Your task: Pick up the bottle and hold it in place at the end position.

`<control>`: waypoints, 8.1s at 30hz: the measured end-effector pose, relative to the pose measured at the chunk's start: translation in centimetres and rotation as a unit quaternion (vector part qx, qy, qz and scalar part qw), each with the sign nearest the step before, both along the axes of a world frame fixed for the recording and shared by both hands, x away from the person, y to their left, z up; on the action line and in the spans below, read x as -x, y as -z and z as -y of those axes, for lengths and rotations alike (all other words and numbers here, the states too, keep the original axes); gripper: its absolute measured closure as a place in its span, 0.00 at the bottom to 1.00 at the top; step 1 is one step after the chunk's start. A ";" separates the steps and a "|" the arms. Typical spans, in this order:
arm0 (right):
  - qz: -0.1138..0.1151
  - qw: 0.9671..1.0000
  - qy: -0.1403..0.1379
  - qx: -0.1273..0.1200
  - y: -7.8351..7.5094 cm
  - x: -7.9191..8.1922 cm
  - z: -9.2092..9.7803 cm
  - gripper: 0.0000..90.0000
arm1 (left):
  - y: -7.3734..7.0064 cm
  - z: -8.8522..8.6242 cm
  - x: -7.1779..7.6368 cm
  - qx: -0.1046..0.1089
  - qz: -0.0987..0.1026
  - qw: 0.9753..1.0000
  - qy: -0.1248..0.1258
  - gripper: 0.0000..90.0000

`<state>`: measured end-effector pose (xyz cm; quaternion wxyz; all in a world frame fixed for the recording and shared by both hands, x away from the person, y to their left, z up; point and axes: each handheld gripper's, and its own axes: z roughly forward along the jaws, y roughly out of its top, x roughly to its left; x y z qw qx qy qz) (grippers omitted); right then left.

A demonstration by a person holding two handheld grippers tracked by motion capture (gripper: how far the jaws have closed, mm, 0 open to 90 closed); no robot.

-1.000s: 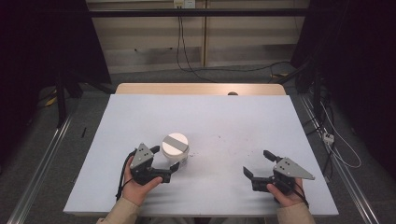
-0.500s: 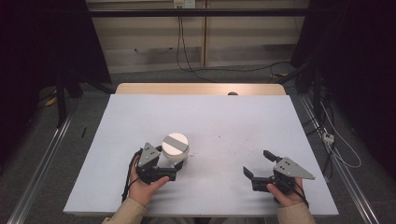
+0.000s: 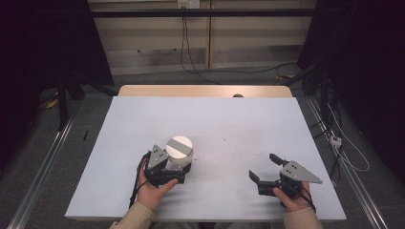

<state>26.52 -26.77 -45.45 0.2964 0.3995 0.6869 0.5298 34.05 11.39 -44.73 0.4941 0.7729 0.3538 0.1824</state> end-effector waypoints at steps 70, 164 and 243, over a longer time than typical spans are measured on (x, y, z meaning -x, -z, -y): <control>0.004 1.000 0.002 -0.004 0.0 -0.4 0.2 0.05 | -1.1 3.1 -4.7 0.020 0.043 0.997 0.069 0.21; 0.016 1.000 0.022 -0.010 -0.3 0.3 0.3 0.04 | -0.7 8.5 -12.1 0.009 0.035 0.992 0.121 0.21; -0.013 1.000 -0.003 0.004 -3.0 -7.5 -6.6 0.14 | 1.3 8.9 -12.9 0.002 0.041 0.992 0.119 0.21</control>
